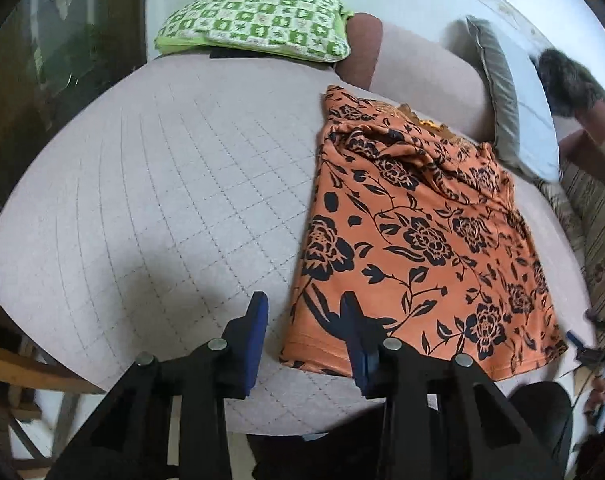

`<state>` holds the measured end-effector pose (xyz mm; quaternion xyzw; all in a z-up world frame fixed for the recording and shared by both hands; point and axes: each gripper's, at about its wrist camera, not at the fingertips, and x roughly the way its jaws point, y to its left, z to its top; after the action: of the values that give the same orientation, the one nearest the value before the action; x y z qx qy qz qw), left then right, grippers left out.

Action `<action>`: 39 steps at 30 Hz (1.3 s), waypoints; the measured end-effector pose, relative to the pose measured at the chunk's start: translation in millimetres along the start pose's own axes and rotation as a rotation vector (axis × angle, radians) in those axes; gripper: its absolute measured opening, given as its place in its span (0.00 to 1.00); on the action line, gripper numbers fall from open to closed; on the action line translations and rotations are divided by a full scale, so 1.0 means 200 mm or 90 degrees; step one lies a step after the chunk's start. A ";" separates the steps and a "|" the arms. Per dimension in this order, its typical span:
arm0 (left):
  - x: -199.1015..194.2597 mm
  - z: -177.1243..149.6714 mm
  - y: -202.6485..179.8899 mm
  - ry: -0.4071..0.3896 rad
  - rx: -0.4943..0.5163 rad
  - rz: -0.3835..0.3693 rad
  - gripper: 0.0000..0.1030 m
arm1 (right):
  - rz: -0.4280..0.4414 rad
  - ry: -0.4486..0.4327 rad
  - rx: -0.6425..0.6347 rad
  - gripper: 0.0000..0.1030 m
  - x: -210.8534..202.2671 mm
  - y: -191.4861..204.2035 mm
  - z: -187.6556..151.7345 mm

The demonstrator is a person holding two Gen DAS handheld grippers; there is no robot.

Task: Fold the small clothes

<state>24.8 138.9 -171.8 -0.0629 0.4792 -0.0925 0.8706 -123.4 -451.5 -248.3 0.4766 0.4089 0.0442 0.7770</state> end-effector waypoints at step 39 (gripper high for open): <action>0.14 0.06 -0.03 0.035 0.011 -0.135 0.05 | -0.030 0.034 -0.191 0.08 0.06 0.38 -0.09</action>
<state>48.6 128.0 -187.0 -0.1035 0.4926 -0.1900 0.8429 -102.5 -392.5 -200.8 0.3444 0.4294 0.0991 0.8290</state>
